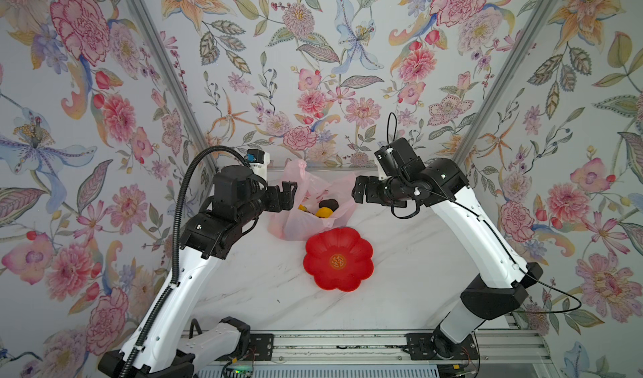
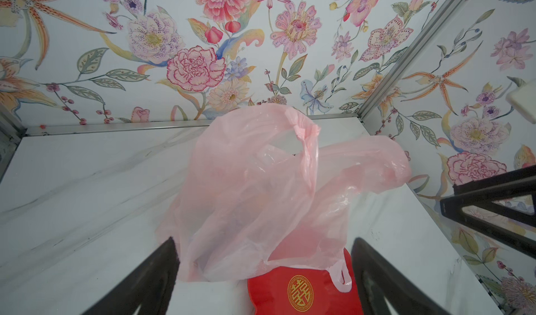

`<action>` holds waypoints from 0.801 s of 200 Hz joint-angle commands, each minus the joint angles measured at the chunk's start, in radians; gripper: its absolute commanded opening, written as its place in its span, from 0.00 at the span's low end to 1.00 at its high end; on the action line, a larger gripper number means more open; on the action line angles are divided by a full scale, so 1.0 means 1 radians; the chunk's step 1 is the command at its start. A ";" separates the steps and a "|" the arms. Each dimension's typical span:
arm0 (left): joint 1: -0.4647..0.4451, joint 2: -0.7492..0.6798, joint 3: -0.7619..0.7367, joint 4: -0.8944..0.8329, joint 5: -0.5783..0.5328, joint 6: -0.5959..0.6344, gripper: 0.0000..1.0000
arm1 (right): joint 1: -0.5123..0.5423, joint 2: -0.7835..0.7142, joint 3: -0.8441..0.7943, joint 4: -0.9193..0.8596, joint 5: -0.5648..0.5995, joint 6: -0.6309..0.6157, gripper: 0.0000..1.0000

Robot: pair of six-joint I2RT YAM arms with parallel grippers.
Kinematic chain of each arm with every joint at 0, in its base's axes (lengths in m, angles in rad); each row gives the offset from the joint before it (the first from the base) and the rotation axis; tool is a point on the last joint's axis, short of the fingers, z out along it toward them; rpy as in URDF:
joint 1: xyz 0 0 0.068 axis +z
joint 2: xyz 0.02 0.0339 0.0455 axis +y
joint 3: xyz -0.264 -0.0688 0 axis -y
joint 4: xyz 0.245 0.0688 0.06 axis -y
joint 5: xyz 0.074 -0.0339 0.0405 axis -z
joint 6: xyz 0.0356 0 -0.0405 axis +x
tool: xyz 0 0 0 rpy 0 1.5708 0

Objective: Place the fruits into the plastic bag

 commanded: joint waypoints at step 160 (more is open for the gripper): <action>-0.018 -0.183 -0.153 -0.070 -0.404 -0.032 0.99 | -0.140 -0.749 -0.571 0.110 0.665 -0.097 0.99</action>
